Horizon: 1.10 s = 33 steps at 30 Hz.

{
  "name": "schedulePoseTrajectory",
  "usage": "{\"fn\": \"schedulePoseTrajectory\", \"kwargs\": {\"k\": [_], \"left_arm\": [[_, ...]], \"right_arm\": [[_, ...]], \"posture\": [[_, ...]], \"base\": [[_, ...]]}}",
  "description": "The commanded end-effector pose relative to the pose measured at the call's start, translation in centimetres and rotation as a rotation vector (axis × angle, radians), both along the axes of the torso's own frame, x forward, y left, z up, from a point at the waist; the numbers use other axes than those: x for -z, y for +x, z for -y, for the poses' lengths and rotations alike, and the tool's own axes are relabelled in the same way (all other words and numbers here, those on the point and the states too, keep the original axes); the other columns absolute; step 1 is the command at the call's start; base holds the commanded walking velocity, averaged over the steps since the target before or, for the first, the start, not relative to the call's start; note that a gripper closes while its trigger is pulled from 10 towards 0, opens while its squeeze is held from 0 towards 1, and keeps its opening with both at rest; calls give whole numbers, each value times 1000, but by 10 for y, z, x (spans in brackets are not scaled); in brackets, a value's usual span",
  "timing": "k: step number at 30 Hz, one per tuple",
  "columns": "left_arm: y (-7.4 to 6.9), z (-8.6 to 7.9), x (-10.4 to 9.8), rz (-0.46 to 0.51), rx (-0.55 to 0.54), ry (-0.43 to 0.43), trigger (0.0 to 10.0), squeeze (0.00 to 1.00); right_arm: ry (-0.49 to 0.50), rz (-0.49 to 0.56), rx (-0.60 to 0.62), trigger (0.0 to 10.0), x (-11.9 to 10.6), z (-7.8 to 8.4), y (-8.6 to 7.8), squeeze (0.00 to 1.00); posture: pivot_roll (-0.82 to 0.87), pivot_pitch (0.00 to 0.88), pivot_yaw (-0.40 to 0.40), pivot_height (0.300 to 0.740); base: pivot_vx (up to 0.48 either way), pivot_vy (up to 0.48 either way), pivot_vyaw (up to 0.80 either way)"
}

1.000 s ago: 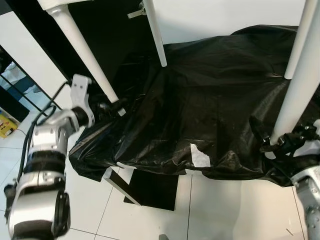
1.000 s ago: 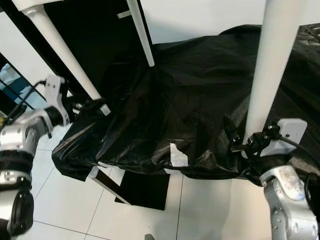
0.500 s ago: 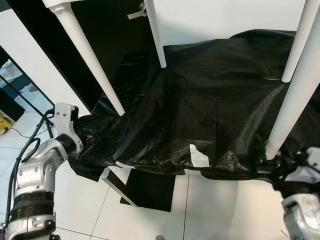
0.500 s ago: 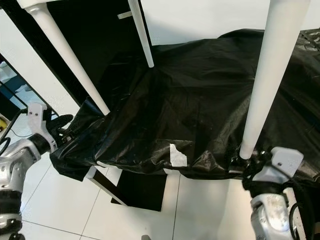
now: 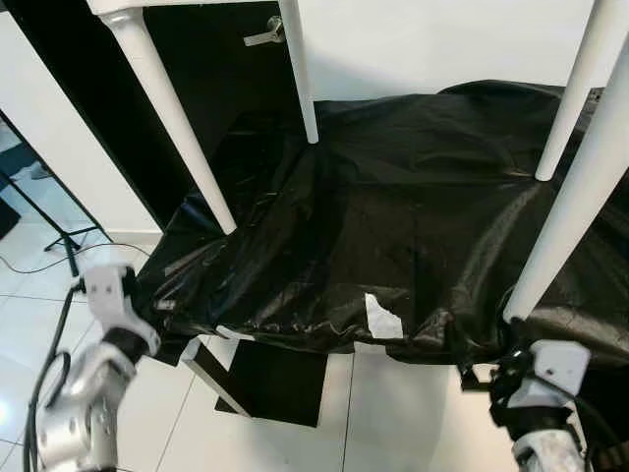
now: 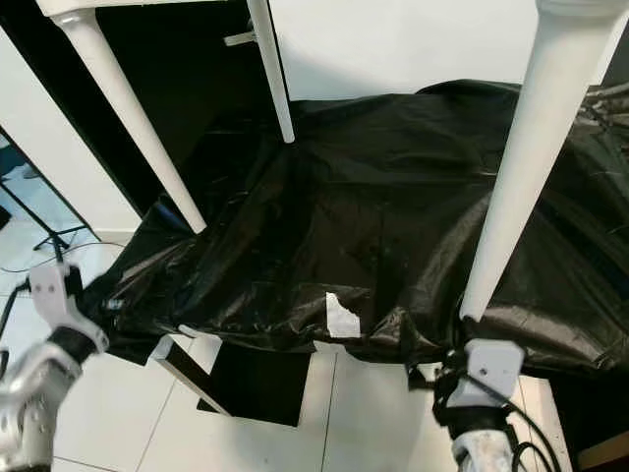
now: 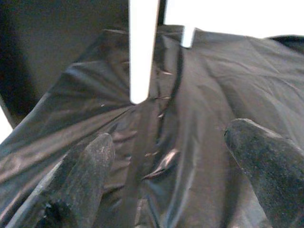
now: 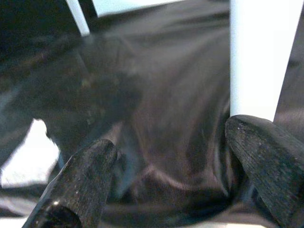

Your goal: Building children table

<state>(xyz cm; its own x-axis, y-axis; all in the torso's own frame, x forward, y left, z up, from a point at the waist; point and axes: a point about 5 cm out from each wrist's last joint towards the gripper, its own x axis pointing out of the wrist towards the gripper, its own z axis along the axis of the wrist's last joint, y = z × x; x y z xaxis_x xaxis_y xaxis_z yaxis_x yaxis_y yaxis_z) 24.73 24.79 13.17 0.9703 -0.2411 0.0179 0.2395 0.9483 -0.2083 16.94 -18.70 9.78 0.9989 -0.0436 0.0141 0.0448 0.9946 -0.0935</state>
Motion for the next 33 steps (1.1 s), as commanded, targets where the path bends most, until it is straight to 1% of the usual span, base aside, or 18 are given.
{"fn": "schedulePoseTrajectory", "kwargs": {"k": [1,2,3,5,6,8,13,14,20,21,22,23,25,26,27,31,32,33], "left_arm": [[-7,-17,-3,12,-183,20,10000,0],[-9,-18,-2,20,-208,26,10000,0],[-13,-21,-2,36,-261,59,10000,0],[-22,-23,0,50,-314,98,10000,0],[-22,-23,0,50,-314,98,10000,0],[-33,-18,3,51,-312,131,10000,0],[-56,-6,19,10,-305,102,10000,0],[-59,-4,22,3,-295,100,10000,0],[-59,-4,22,3,-295,100,10000,0],[-63,0,26,-9,-284,105,10000,0],[-63,0,26,-9,-284,105,10000,0],[-68,8,38,-47,-232,113,10000,0],[-75,18,56,-103,-156,126,10000,0],[-76,21,60,-116,-137,126,10000,0],[-76,21,60,-116,-137,126,10000,0],[-82,29,80,-167,-3,218,10000,0],[-82,29,80,-167,-3,218,10000,0],[-84,31,86,-188,26,228,10000,0]], "right_arm": [[-10,-16,0,10000,7,1,-2,0],[-17,-19,1,10000,9,2,-2,0],[-20,-22,2,10000,11,2,-2,0],[-27,-26,-10,10000,13,2,-2,0],[-27,-26,-10,10000,13,2,-2,0],[-32,-35,-36,10000,16,0,-2,0],[-47,-73,-111,10000,30,-2,-2,0],[-48,-82,-119,10000,32,-2,-2,0],[-48,-82,-119,10000,32,-2,-2,0],[-47,-89,-127,10000,35,-2,-2,0],[-47,-89,-127,10000,35,-2,-2,0],[-71,-103,-153,10000,41,-4,-3,0],[-85,-132,-177,10000,50,-5,-5,0],[-85,-142,-179,10000,52,-5,-6,0],[-85,-142,-179,10000,52,-5,-6,0],[-103,-186,-151,10000,66,0,-20,0],[-103,-186,-151,10000,66,0,-20,0],[-102,-201,-137,10000,70,2,-24,0]], "posture": [[37,0,95,740],[37,0,95,740],[43,0,85,740],[47,0,75,740],[47,0,75,740],[54,0,67,740],[87,0,34,740],[90,0,32,740],[90,0,32,740],[92,0,28,740],[92,0,28,740],[105,0,11,740],[101,0,9,740],[101,0,9,740],[101,0,9,740],[79,0,20,740],[79,0,20,740],[76,0,21,740]], "base": [[0,0,0],[0,0,0],[0,0,0],[0,0,0],[0,0,0],[0,0,0],[0,0,0],[0,0,0],[0,0,0],[0,0,0],[0,0,0],[0,0,0],[0,0,0],[0,0,0],[0,0,0],[0,0,0],[0,0,0],[0,0,0]]}}
